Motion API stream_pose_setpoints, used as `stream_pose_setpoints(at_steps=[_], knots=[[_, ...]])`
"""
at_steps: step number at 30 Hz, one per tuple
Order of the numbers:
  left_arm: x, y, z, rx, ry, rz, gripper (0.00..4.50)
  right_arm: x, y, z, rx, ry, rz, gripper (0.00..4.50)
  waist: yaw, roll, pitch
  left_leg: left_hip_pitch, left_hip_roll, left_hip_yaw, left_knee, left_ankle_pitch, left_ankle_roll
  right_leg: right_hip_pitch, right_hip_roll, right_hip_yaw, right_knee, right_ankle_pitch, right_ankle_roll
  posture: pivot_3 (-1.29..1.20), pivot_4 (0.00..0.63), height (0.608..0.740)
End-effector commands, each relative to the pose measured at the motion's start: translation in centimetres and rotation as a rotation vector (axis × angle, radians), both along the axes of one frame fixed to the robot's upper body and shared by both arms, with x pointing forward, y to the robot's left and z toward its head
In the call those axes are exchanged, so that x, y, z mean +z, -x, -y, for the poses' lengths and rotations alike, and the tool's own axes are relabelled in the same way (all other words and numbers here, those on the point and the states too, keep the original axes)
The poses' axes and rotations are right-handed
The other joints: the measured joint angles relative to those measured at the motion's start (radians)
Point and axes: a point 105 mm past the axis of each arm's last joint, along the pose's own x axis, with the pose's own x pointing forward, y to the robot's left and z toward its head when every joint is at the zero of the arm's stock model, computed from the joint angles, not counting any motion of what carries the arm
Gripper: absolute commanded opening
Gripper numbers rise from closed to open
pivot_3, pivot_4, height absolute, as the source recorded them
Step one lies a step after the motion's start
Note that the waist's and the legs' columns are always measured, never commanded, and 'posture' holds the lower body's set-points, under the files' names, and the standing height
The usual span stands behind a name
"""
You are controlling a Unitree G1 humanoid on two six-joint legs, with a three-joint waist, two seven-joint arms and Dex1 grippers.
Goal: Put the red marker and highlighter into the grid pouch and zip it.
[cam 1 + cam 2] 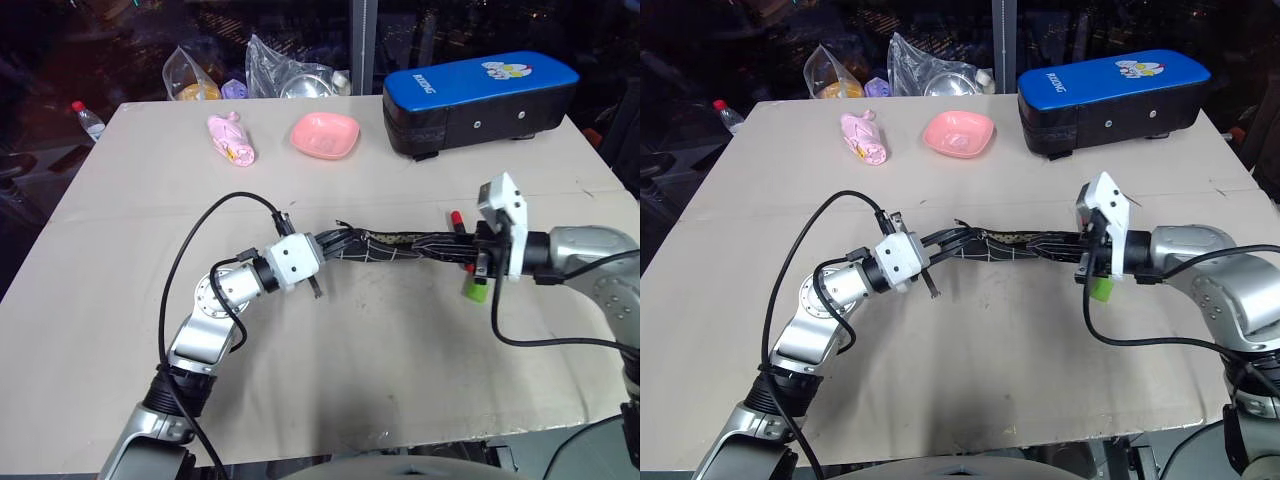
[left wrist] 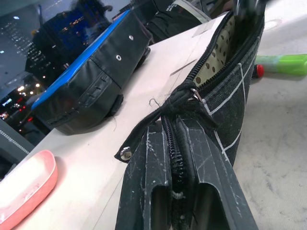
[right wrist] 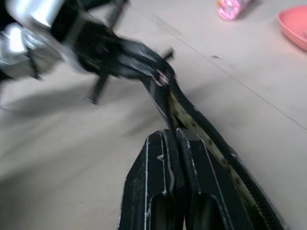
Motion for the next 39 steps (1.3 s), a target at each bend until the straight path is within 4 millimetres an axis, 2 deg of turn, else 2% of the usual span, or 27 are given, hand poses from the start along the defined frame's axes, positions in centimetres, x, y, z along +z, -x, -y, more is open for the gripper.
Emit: stream_pose_setpoints(at_steps=[1, 3, 6, 9, 10, 12, 16, 19, 22, 24, 26, 29, 32, 35, 36, 39], knots=[[1.6, 0.8, 0.3, -0.018, 0.011, 0.075, 0.00, -0.8, -2.0, 0.1, -0.075, 0.076, 0.069, 0.10, 0.000, 0.000, 0.000, 0.000, 0.000, 0.000, 0.000, 0.000, 0.000, 0.000, 0.000, 0.000, 0.000, 0.000, 0.000, 0.00, 0.150, 0.740], [1.6, 0.8, 0.3, -0.017, 0.014, 0.076, 0.00, -1.7, -2.0, -0.1, -0.058, 0.124, 0.071, 0.10, -0.001, 0.000, 0.000, 0.000, 0.000, 0.000, 0.000, 0.000, 0.000, 0.000, 0.000, 0.000, 0.000, 0.000, 0.000, 0.00, 0.150, 0.740], [1.8, 0.9, 0.3, -0.018, 0.008, 0.091, 0.00, -1.9, -3.3, -0.9, -0.086, 0.166, 0.137, 0.10, -0.005, 0.000, 0.000, 0.000, 0.000, 0.001, 0.000, 0.000, 0.000, 0.000, 0.000, 0.000, 0.000, 0.000, 0.000, 0.00, 0.150, 0.740], [2.1, 0.8, 0.1, -0.001, 0.019, 0.101, 0.00, -1.9, -3.6, -2.4, 0.003, 0.285, 0.326, 0.10, -0.005, 0.000, 0.000, 0.001, 0.000, 0.001, 0.000, 0.000, 0.000, 0.000, 0.001, 0.000, 0.000, 0.000, 0.000, 0.00, 0.150, 0.740], [2.3, 0.7, 0.1, 0.005, 0.025, 0.102, 0.00, -2.1, -3.7, -2.9, 0.060, 0.368, 0.438, 0.33, -0.005, 0.000, 0.000, 0.001, 0.000, 0.001, 0.000, 0.000, 0.000, 0.000, 0.001, 0.000, 0.000, 0.000, 0.000, 0.00, 0.150, 0.740], [2.7, 0.5, 0.1, 0.026, 0.062, 0.097, 0.00, -2.3, -3.4, -4.1, 0.154, 0.419, 0.526, 0.87, -0.006, 0.000, 0.000, 0.001, 0.000, 0.001, 0.000, 0.000, 0.000, 0.000, 0.001, 0.000, 0.000, 0.000, 0.000, 0.00, 0.150, 0.740], [3.2, 0.3, 0.3, 0.050, 0.103, 0.088, 0.00, -1.5, -4.0, -5.3, 0.211, 0.442, 0.652, 2.80, -0.006, 0.000, 0.000, 0.001, 0.000, 0.002, 0.000, 0.000, 0.000, 0.000, 0.003, 0.000, 0.000, 0.000, 0.000, 0.00, 0.150, 0.740], [3.1, 0.4, 0.6, 0.046, 0.089, 0.097, 0.00, -1.3, -4.4, -5.5, 0.240, 0.470, 0.683, 4.35, -0.004, 0.000, 0.000, 0.001, 0.000, 0.002, 0.000, 0.000, 0.000, -0.001, 0.003, 0.000, 0.000, 0.000, 0.000, 0.00, 0.150, 0.740], [3.8, -0.1, 0.3, 0.086, 0.102, 0.135, 0.00, -0.9, -4.7, -5.6, 0.252, 0.475, 0.704, 4.44, -0.003, 0.000, 0.001, 0.001, 0.000, 0.003, 0.000, 0.000, 0.000, -0.001, 0.003, 0.000, 0.000, 0.000, 0.000, 0.00, 0.150, 0.740], [4.1, -0.4, -0.2, 0.124, 0.107, 0.152, 0.00, 0.6, -5.1, -5.5, 0.198, 0.421, 0.730, 4.44, -0.003, 0.000, 0.001, 0.001, 0.000, 0.003, 0.000, 0.000, 0.000, 0.000, 0.003, 0.000, 0.000, 0.001, -0.001, 0.00, 0.150, 0.740], [3.9, -0.5, -0.7, 0.154, 0.104, 0.148, 0.00, 2.7, -5.2, -4.7, 0.127, 0.315, 0.696, 4.44, -0.003, 0.000, 0.001, 0.001, 0.000, 0.003, 0.000, 0.000, 0.000, -0.001, 0.002, 0.000, 0.000, 0.002, -0.003, 0.00, 0.150, 0.740], [3.5, -0.5, -1.5, 0.203, 0.098, 0.146, 0.00, 5.3, -4.9, -2.5, 0.040, 0.165, 0.635, 4.44, -0.001, 0.000, 0.001, 0.001, 0.001, 0.003, 0.000, 0.000, 0.000, -0.001, 0.002, 0.001, 0.000, 0.002, -0.004, 0.00, 0.150, 0.740], [3.1, -0.7, -2.0, 0.239, 0.084, 0.155, 0.00, 6.1, -4.5, 0.0, -0.043, 0.074, 0.518, 4.44, 0.006, 0.000, 0.001, 0.000, 0.001, 0.002, 0.000, 0.000, 0.000, 0.000, 0.000, 0.000, 0.000, 0.002, -0.004, 0.00, 0.150, 0.740], [3.2, -0.9, -2.3, 0.271, 0.095, 0.161, 0.00, 4.4, -4.8, 3.2, -0.169, 0.093, 0.386, 4.44, 0.015, 0.000, 0.001, 0.000, 0.000, 0.002, 0.000, 0.000, 0.000, 0.000, -0.002, 0.000, 0.000, 0.002, -0.004, 0.00, 0.150, 0.740], [3.2, -1.0, -2.3, 0.281, 0.103, 0.163, 0.00, 2.6, -5.5, 5.0, -0.275, 0.113, 0.291, 4.44, 0.018, 0.000, 0.001, 0.000, 0.000, 0.002, 0.000, 0.000, 0.000, 0.000, -0.002, 0.000, 0.000, 0.002, -0.004, 0.00, 0.150, 0.740], [3.2, -1.3, -2.1, 0.294, 0.121, 0.161, 0.00, -1.2, -7.2, 8.2, -0.536, 0.132, 0.081, 4.44, 0.018, 0.000, 0.001, 0.000, 0.000, 0.003, 0.000, 0.000, 0.000, 0.000, -0.003, 0.001, 0.000, 0.002, -0.004, 0.00, 0.150, 0.740]])
